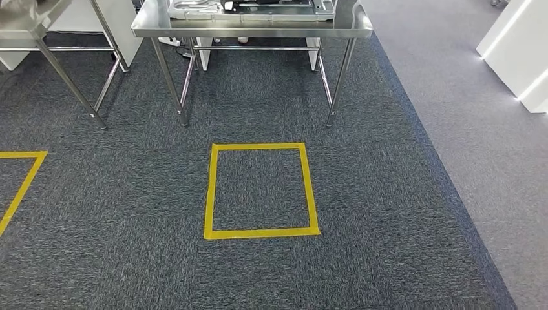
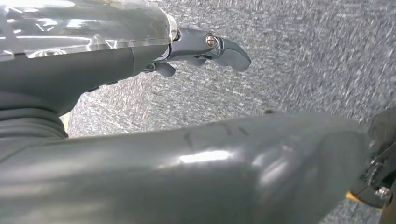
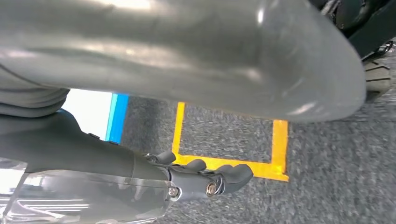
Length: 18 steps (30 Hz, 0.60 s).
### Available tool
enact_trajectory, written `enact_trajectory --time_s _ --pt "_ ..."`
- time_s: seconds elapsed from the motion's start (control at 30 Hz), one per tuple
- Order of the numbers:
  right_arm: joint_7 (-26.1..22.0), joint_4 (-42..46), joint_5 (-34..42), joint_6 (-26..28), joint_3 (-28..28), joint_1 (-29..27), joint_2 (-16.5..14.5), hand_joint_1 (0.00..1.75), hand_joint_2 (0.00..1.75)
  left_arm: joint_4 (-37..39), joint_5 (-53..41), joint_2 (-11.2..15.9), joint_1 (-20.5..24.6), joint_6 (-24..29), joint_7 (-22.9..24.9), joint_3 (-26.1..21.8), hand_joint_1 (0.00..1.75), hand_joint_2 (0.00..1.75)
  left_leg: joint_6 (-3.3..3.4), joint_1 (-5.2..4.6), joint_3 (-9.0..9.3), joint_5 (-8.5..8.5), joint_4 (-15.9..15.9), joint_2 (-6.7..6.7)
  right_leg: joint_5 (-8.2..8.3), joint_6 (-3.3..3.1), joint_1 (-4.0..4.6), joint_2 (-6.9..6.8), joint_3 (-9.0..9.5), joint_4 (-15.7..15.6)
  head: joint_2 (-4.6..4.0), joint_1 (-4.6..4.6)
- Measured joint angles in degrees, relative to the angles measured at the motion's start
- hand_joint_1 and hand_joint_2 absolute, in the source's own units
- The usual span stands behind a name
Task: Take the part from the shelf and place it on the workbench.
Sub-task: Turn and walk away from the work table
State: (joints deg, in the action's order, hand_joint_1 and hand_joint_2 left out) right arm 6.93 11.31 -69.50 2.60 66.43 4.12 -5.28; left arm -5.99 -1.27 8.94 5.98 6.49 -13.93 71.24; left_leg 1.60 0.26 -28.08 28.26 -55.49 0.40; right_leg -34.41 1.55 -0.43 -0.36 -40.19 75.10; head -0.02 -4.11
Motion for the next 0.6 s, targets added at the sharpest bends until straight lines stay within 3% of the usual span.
enact_trajectory --time_s 0.03,0.1,0.17,0.27,0.33,0.37,0.47,0.5,0.53,0.6 --pt "-0.1 0.0 0.1 0.0 0.0 0.0 0.0 0.00 0.00 0.0 0.0 0.0 -0.1 0.0 0.0 0.0 0.00 0.00 -0.05 -0.05 -0.20 -0.11 -0.1 -0.01 1.00 -0.08 0.00 0.00 1.36 -1.5 0.00 0.00" --pt "-0.4 0.0 0.4 0.1 0.0 -0.1 0.0 0.00 0.00 0.0 0.0 0.0 -0.1 0.0 0.0 0.2 0.00 0.00 -0.22 -0.10 -0.36 -0.18 -0.5 -0.03 4.25 -0.52 0.05 0.06 6.53 -9.8 0.00 0.00" --pt "-0.6 0.0 0.7 0.3 0.1 -0.1 0.0 0.00 0.00 0.0 0.0 -0.1 -0.1 0.1 -0.3 0.3 0.00 0.00 -0.65 -0.29 -0.65 -0.20 -1.0 -0.03 5.83 -1.14 0.25 0.16 10.14 -16.4 0.00 0.00" --pt "-0.7 0.0 0.9 0.4 0.2 -0.1 0.0 0.00 0.00 0.0 0.0 -0.1 0.0 0.2 -0.8 0.4 0.00 0.00 -1.56 -0.42 -1.13 -0.41 -1.1 -0.03 6.01 -2.02 0.38 0.17 10.38 -17.8 0.00 0.00" --pt "-0.7 0.0 1.0 0.4 0.3 -0.2 0.0 0.00 0.00 0.0 0.0 -0.1 0.0 0.2 -1.0 0.4 0.00 0.00 -2.14 -0.32 -1.83 0.71 -2.6 -0.10 6.38 -2.77 0.11 0.03 10.39 -18.3 0.00 0.00" --pt "-0.7 0.0 1.1 0.4 0.3 -0.2 -0.1 0.00 0.00 0.0 0.0 0.0 0.0 0.1 -1.0 0.4 0.00 0.00 -2.42 -0.24 -2.91 2.18 -5.0 -0.15 6.56 -3.10 -0.04 -0.06 10.37 -18.5 0.00 0.00" --pt "-0.9 0.0 1.4 0.5 0.4 -0.2 -0.1 0.00 0.00 0.0 0.0 0.0 0.0 0.0 -1.0 0.4 0.00 0.00 -3.06 0.14 -8.02 7.05 -16.0 -0.18 6.67 -3.45 0.08 -0.14 10.07 -18.4 0.00 -0.01" --pt "-0.9 0.0 1.5 0.5 0.6 -0.2 -0.1 0.00 0.00 0.0 0.0 0.0 0.0 -0.1 -1.0 0.4 0.00 0.00 -3.19 0.22 -8.84 7.12 -17.7 -0.17 6.67 -3.45 0.10 -0.15 10.04 -18.3 0.00 -0.01" --pt "-0.9 0.0 1.7 0.6 0.7 -0.2 -0.1 0.00 0.00 0.0 0.0 0.1 -0.1 -0.2 -1.0 0.4 0.00 0.00 -3.26 0.31 -8.59 6.05 -17.2 -0.16 6.64 -3.42 0.11 -0.15 10.03 -18.2 0.00 -0.01" --pt "-1.0 0.0 1.9 0.7 0.9 -0.1 -0.2 0.00 0.00 0.0 0.0 0.1 0.0 -0.3 -1.1 0.4 0.00 0.00 -3.16 0.44 -5.39 1.98 -10.4 -0.14 6.51 -3.22 0.09 -0.14 10.12 -17.9 0.00 0.00"
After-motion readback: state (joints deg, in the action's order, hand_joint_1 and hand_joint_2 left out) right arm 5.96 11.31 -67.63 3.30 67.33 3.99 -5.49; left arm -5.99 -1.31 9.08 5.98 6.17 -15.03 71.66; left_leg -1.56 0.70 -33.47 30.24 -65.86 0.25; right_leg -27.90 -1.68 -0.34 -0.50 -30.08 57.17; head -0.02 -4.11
